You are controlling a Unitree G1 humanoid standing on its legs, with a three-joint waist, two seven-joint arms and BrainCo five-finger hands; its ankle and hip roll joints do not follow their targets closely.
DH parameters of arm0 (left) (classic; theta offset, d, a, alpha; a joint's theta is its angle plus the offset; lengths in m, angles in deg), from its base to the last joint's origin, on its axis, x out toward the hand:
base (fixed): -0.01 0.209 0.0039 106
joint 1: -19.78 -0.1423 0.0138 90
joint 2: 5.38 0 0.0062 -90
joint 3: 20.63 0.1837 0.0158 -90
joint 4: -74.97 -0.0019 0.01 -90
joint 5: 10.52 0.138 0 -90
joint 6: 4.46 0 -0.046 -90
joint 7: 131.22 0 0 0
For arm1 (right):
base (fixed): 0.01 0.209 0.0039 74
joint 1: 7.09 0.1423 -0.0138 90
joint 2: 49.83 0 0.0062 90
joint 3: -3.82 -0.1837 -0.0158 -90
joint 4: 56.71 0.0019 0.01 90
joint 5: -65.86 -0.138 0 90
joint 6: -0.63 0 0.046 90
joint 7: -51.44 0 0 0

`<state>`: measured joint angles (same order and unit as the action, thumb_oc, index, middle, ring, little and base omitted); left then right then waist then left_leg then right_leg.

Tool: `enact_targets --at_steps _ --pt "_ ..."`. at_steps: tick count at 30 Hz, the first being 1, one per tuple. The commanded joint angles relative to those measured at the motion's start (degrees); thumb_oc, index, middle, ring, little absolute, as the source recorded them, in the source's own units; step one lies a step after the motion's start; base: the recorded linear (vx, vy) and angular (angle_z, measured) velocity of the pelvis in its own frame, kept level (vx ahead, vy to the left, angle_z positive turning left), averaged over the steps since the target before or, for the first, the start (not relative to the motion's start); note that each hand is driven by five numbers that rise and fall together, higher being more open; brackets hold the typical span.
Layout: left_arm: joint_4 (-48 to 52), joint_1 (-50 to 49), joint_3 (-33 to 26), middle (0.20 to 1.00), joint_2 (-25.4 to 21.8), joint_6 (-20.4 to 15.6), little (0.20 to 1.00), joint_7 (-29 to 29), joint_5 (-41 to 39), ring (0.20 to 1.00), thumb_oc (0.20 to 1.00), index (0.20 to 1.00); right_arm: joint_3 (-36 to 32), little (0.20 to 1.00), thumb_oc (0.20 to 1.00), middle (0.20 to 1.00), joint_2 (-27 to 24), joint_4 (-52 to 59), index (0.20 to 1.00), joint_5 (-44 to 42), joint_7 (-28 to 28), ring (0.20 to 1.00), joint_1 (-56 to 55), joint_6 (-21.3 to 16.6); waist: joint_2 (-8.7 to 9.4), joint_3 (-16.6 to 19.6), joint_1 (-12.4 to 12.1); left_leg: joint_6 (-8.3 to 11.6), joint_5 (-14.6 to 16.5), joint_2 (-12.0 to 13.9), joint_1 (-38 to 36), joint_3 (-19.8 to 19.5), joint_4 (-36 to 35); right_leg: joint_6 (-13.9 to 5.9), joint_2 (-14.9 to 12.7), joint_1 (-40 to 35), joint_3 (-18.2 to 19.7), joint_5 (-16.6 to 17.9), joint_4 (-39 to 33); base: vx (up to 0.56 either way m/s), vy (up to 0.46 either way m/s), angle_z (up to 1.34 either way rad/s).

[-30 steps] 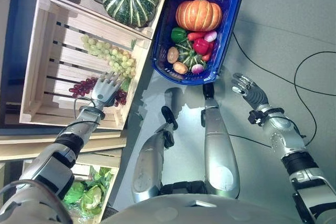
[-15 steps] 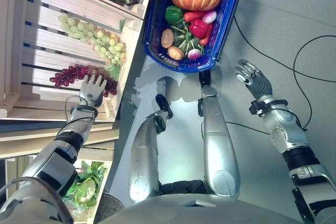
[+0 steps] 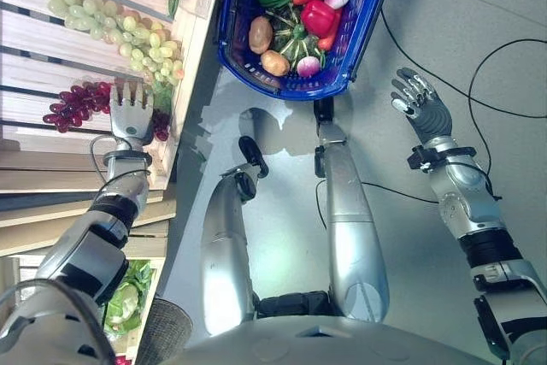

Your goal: Pick up fruits and vegetables into the basket

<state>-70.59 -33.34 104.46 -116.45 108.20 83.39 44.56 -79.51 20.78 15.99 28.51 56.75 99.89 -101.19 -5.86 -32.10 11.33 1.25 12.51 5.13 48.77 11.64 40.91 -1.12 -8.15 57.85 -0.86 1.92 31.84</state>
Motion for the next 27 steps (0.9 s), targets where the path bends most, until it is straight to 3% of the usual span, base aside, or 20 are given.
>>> enact_targets --at_steps 1,8,16,21,27 --pt "-3.2 -3.0 -4.2 1.0 -4.8 3.0 1.0 3.2 -2.3 1.0 1.0 1.0 -0.5 1.0 1.0 1.0 0.4 5.2 1.0 -2.2 -0.6 1.0 -2.9 -3.9 1.96 2.3 -0.3 1.91 -4.2 -0.8 5.1 -2.5 -4.6 -3.73 0.4 0.6 -1.6 -8.5 5.5 0.0 0.0 0.0" --pt "-3.7 -1.9 -3.7 1.0 -4.4 2.1 1.0 3.0 -3.4 1.0 1.0 1.0 0.2 1.0 1.0 1.0 0.9 5.2 1.0 -2.2 -0.3 1.0 -3.1 -5.1 2.6 2.3 -0.4 1.77 -3.6 -0.5 7.7 -3.3 -2.9 -3.56 0.8 3.0 -1.4 -8.8 7.3 0.0 -0.006 -0.03" --pt "-7.4 0.0 -1.8 1.0 -3.2 2.5 1.0 -2.8 -8.2 1.0 1.0 1.0 1.6 1.0 1.0 1.0 1.2 4.2 1.0 -2.8 0.0 1.0 -2.3 -5.7 3.34 2.3 -0.1 1.77 -3.5 -0.5 9.3 -3.6 -2.5 -3.42 1.2 4.4 -1.3 -8.7 7.7 0.0 -0.001 -0.01" --pt "-9.2 -0.1 -1.5 1.0 -2.7 3.7 1.0 -4.3 -8.7 1.0 1.0 1.0 1.9 1.0 1.0 1.0 1.3 4.5 1.0 -3.3 -0.4 1.0 -2.4 -5.9 3.68 2.3 -0.1 1.76 -3.6 -0.5 9.9 -3.8 -2.5 -3.4 1.2 5.0 -1.5 -8.5 7.7 0.0 0.0 0.0" --pt "-11.3 -1.5 -1.5 1.0 -1.6 9.2 1.0 -6.5 -5.5 1.0 1.0 1.0 1.8 1.0 1.0 1.0 1.4 4.7 1.0 -3.2 -0.7 1.0 -2.1 -6.5 3.88 2.3 -0.3 1.87 -3.6 -0.6 10.2 -3.9 -2.8 -3.32 1.0 5.3 -1.8 -8.3 7.3 0.0 0.0 0.0"
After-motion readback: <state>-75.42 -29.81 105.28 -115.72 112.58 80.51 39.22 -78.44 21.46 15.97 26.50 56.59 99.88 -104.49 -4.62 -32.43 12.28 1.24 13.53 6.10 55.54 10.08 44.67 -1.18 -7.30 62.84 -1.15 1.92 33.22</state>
